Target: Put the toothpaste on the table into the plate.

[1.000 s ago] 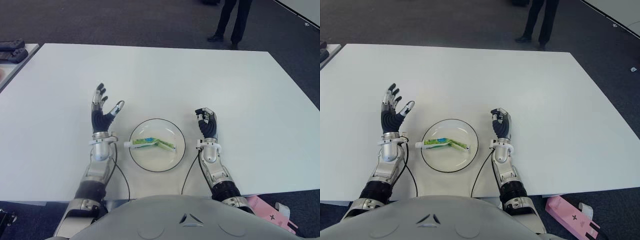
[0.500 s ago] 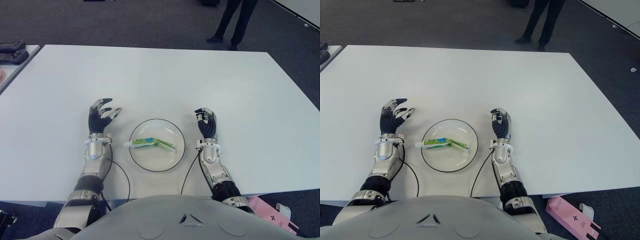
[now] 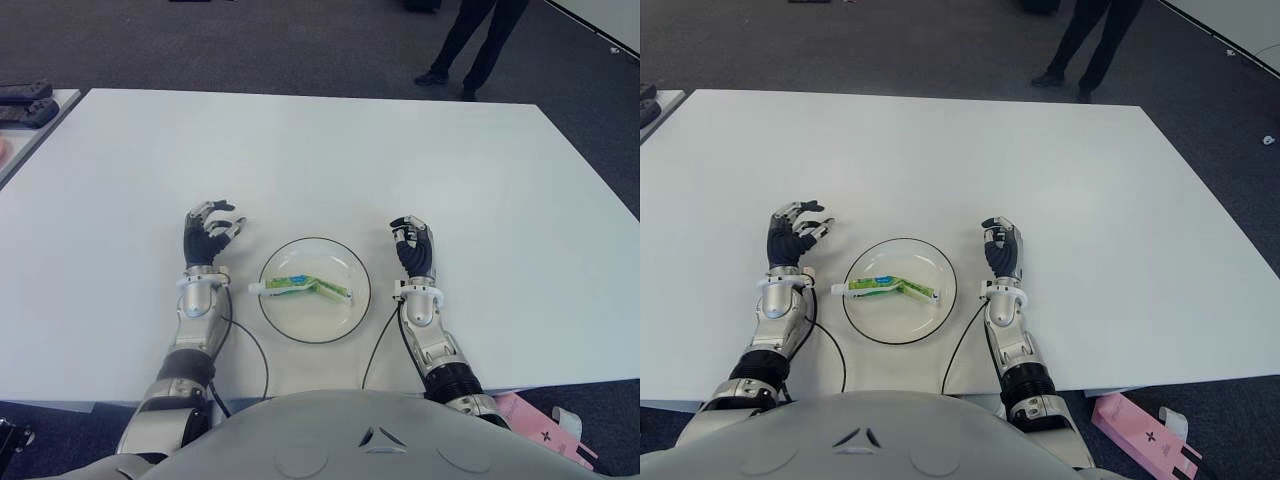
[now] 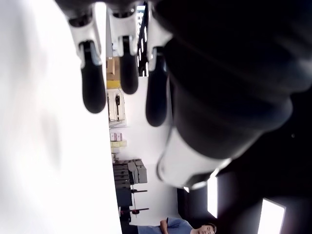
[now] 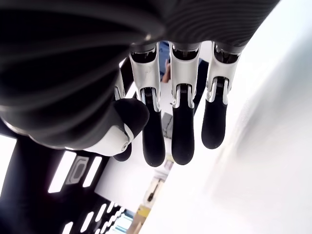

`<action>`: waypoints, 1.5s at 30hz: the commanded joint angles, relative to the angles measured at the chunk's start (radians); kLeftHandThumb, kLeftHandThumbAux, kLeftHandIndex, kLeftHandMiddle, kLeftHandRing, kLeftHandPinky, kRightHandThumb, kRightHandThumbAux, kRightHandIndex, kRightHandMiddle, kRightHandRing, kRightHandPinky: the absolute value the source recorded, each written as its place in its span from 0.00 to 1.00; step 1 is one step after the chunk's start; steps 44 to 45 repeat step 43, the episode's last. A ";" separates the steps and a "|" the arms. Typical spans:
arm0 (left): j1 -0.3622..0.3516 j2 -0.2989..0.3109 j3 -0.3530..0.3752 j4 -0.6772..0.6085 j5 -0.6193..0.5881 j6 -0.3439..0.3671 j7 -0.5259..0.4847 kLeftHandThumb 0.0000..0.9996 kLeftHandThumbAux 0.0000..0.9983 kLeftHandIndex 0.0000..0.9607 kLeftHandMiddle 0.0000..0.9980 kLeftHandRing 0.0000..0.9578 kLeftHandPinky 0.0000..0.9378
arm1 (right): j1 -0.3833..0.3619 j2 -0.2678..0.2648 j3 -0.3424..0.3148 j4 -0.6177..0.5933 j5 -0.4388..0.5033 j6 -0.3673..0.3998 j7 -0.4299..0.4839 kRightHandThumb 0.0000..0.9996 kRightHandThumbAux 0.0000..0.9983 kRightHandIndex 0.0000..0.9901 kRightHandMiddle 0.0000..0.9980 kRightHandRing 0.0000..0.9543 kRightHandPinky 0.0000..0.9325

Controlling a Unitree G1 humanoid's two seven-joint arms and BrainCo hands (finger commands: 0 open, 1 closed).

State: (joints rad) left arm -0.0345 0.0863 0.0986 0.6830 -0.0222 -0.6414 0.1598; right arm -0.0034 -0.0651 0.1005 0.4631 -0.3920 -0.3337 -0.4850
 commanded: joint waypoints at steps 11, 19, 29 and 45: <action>0.079 -0.032 -0.010 0.026 -0.014 0.014 -0.105 0.08 1.00 0.55 0.47 0.50 0.50 | 0.025 -0.007 0.007 -0.029 -0.006 0.055 0.031 0.84 0.69 0.43 0.46 0.48 0.49; 0.126 -0.038 -0.025 -0.045 -0.006 0.065 -0.140 0.08 1.00 0.55 0.47 0.50 0.51 | 0.033 0.001 0.011 -0.050 -0.004 0.071 0.042 0.84 0.69 0.42 0.47 0.48 0.49; 0.188 -0.048 -0.050 -0.159 0.004 0.159 -0.145 0.13 1.00 0.55 0.47 0.53 0.56 | 0.053 0.006 0.014 -0.069 0.012 0.064 0.069 0.84 0.69 0.42 0.47 0.48 0.47; 0.226 -0.092 -0.021 -0.213 -0.041 0.168 -0.137 0.19 1.00 0.56 0.47 0.54 0.55 | 0.081 0.032 -0.013 -0.111 0.143 0.060 0.185 0.84 0.69 0.42 0.46 0.47 0.48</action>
